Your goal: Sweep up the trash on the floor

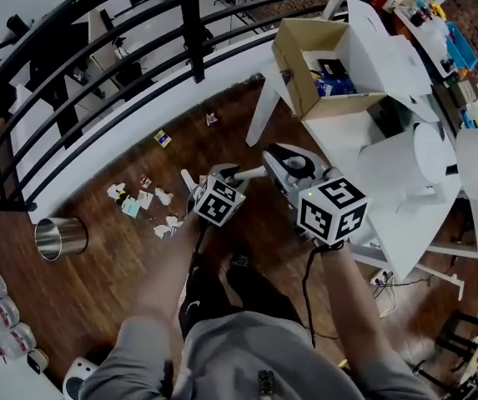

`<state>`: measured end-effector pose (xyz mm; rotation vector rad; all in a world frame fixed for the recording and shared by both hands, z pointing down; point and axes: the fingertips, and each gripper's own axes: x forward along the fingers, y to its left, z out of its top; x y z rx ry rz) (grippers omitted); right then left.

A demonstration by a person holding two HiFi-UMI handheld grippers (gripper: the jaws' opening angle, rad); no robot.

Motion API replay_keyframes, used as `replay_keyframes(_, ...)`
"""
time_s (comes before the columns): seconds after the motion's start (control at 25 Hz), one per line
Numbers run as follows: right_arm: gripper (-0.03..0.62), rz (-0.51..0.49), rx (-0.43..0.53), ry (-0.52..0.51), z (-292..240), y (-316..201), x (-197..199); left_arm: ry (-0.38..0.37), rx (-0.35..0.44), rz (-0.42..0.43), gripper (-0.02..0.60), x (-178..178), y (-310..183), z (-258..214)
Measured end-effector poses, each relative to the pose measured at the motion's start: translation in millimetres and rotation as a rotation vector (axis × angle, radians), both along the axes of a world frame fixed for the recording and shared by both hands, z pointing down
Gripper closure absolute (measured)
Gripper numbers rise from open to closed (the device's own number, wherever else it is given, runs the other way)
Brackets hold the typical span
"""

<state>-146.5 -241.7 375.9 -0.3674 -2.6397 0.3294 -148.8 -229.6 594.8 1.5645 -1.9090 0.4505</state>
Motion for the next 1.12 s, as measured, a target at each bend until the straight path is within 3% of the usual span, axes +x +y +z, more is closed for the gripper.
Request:
replay_keyframes(0.28, 0.534, 0.127, 0.068, 0.050, 7.2, -40.4, 14.3, 0.014, 0.068, 0.155, 0.449, 13.9, -64.4, 4.5)
replay_keyframes(0.56, 0.533, 0.168, 0.083, 0.143, 50.3, -49.0, 5.3, 0.070, 0.044, 0.229, 0.449, 17.4, -79.3, 48.1)
replay_keyframes(0.8, 0.534, 0.190, 0.011, 0.171, 63.5, -53.8, -2.0, 0.081, 0.032, 0.224, 0.448, 7.7, -66.4, 59.1)
replay_keyframes(1.12, 0.531, 0.040, -0.017, 0.158, 65.5, 3.1, -47.1, 0.087, 0.028, 0.103, 0.448, -32.2, -11.6, 60.9)
